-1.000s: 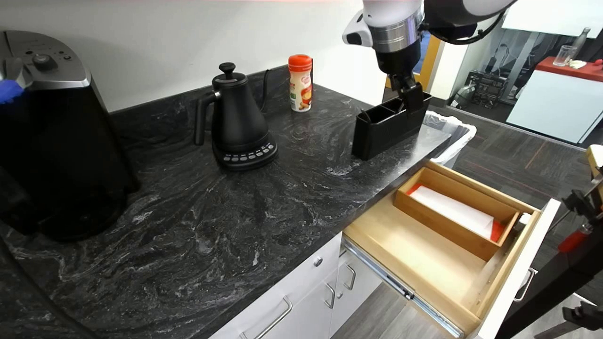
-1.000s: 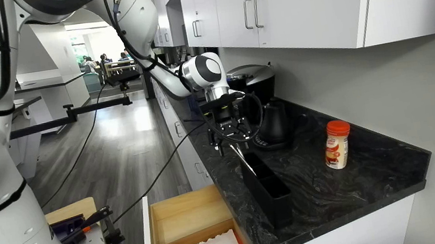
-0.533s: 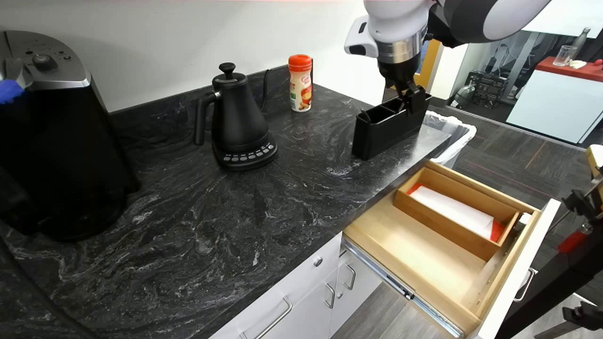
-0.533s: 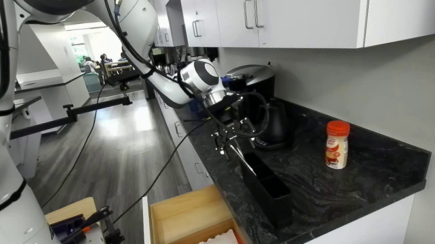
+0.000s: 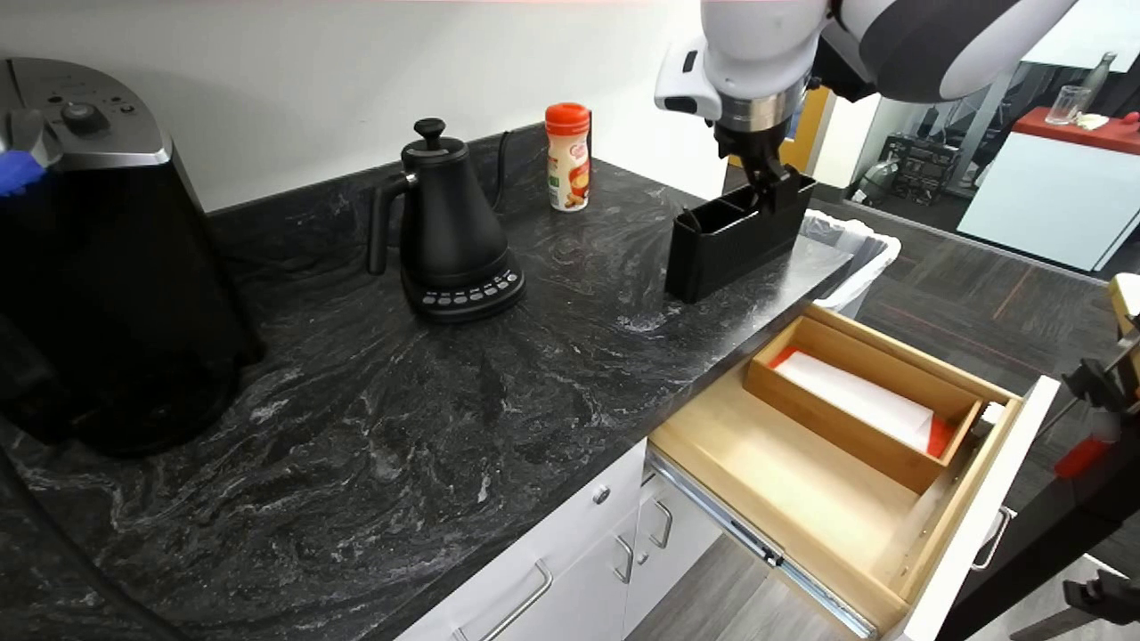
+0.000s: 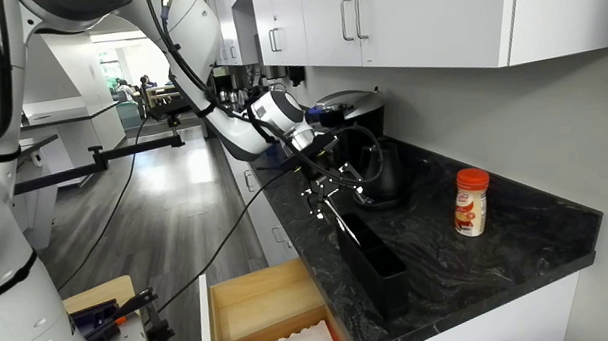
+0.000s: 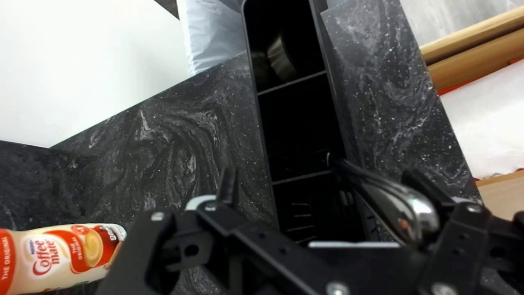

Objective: Take the butter knife out of the cutlery holder and put it in the open drawer on the right

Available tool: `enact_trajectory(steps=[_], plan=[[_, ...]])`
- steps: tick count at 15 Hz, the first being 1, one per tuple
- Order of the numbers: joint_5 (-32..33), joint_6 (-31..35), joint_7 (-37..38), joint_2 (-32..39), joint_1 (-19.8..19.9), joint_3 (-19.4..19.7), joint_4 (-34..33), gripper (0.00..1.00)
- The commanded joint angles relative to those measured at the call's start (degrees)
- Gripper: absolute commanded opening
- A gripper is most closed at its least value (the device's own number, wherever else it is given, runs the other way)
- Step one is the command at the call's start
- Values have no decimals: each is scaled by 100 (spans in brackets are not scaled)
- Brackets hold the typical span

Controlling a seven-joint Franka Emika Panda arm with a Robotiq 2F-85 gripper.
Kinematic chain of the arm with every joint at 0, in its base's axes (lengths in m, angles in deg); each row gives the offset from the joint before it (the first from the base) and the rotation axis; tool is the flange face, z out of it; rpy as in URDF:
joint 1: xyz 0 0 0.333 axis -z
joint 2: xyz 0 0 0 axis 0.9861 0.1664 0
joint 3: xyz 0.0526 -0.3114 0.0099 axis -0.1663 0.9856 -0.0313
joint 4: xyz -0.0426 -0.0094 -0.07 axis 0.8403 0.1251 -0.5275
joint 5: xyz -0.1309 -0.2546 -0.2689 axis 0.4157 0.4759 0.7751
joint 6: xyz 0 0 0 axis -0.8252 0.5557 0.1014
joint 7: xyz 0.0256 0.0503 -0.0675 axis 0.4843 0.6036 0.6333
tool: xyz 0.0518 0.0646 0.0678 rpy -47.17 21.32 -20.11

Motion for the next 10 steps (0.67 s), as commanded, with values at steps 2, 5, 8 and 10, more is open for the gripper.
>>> enact_trajectory(steps=[2,5,8,10], plan=[[541,77,468,-216,35,16,285,100],[686,62,600,-222,48,-1,313,100],[730,68,616,-219,68,-18,329,67],[746,60,615,-220,68,-20,338,53]])
